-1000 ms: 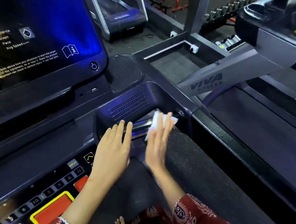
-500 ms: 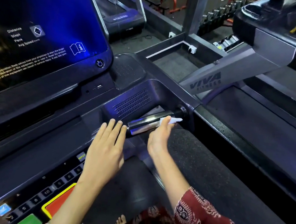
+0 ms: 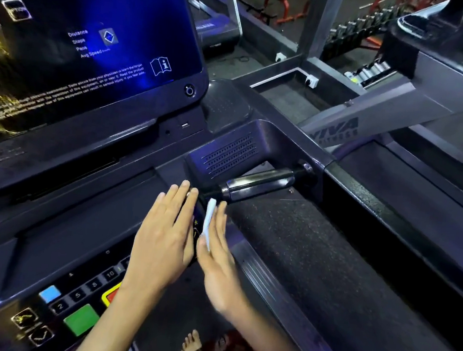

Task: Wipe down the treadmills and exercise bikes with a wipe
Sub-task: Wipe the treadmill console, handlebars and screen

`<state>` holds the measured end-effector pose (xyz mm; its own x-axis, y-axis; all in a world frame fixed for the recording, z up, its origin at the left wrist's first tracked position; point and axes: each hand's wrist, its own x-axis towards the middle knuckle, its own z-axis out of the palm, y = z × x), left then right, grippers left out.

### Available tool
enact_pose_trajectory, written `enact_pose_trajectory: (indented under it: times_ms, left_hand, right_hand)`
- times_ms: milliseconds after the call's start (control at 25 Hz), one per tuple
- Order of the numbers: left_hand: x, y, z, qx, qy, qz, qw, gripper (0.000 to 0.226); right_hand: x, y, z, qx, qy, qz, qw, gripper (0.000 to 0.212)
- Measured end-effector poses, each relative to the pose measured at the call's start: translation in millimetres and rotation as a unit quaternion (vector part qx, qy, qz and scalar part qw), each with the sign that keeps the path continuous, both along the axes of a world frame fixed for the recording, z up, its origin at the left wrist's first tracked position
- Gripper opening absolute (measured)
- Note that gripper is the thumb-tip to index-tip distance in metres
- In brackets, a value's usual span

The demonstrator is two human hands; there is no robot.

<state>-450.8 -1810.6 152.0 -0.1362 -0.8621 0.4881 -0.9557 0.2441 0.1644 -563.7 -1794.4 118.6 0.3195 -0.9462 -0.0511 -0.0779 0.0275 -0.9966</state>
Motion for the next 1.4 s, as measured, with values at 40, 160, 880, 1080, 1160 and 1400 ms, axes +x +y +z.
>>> enact_pose_trajectory:
  times_ms: [40, 160, 880, 1080, 1160, 1400]
  left_hand:
    - [2.3, 1.5, -0.3, -0.001, 0.020, 0.006, 1.000, 0.043]
    - [11.0, 4.0, 1.5, 0.011, 0.088, 0.041, 0.995, 0.044]
    - [-25.8, -55.1, 5.4, 0.057, -0.077, -0.057, 0.994, 0.047]
    - [-50.5, -75.5, 4.7, 0.118, -0.089, -0.030, 0.989, 0.034]
    - [-65.5, -88.5, 4.7, 0.140, -0.071, -0.053, 0.986, 0.034]
    - [-121.4, -155.8, -8.5, 0.117, -0.031, -0.172, 0.978, 0.043]
  right_hand:
    - [1.5, 2.0, 0.9, -0.049, 0.032, 0.008, 0.998, 0.051]
    - [4.6, -21.7, 8.2, -0.154, 0.115, 0.045, 0.980, 0.051]
    - [-76.0, -112.8, -17.0, -0.248, 0.353, -0.203, 0.879, 0.049]
    - [-74.3, -115.9, -12.5, -0.356, 0.306, -0.120, 0.875, 0.048]
    - [-107.4, -125.1, 3.4, -0.351, 0.294, -0.159, 0.875, 0.052]
    - [-189.3, -120.5, 7.4, -0.293, 0.584, -0.331, 0.681, 0.033]
